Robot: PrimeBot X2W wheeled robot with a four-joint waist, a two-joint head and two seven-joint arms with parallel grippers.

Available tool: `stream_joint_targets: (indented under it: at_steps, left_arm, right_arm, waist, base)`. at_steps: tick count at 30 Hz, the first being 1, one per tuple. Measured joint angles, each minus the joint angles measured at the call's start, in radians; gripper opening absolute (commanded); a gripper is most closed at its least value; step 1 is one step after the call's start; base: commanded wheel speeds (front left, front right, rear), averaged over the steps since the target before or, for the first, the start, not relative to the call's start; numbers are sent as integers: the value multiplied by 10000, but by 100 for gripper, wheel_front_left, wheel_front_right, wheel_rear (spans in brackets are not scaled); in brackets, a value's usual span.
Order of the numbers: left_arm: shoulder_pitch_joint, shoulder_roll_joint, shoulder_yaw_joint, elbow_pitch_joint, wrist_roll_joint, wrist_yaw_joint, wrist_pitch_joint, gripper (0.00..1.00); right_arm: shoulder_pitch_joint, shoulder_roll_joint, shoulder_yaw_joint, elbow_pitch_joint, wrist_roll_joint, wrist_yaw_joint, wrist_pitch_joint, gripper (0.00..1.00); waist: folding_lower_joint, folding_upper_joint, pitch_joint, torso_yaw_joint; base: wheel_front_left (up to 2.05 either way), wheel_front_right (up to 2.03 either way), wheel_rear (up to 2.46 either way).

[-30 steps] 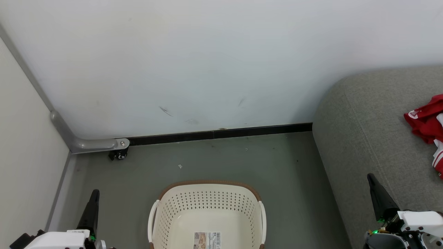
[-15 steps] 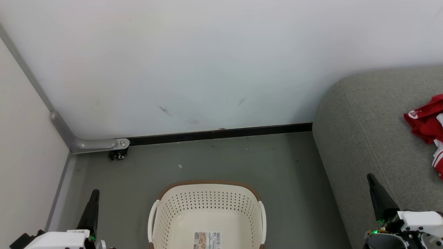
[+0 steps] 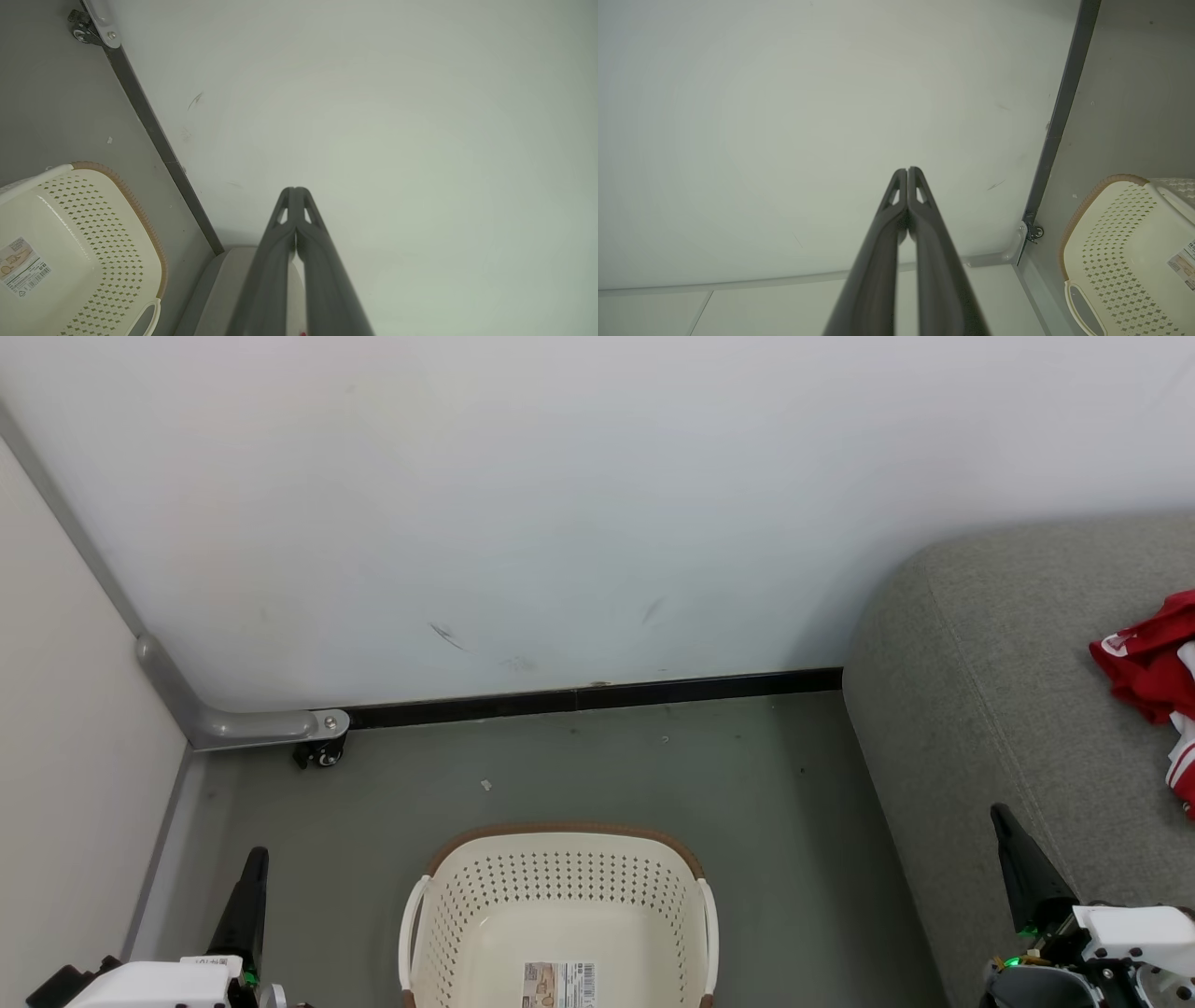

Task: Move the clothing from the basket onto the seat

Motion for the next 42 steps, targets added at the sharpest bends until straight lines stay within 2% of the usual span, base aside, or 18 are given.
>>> stream_joint_targets:
  at_steps: [42]
  left_arm:
    - [0,0,0,0,-2,-2,-2,0]
  right_arm:
    - [0,23,-48,8,-12,0,90,0]
  waist:
    - [-1,0,1,0]
  base:
    - [0,0,0]
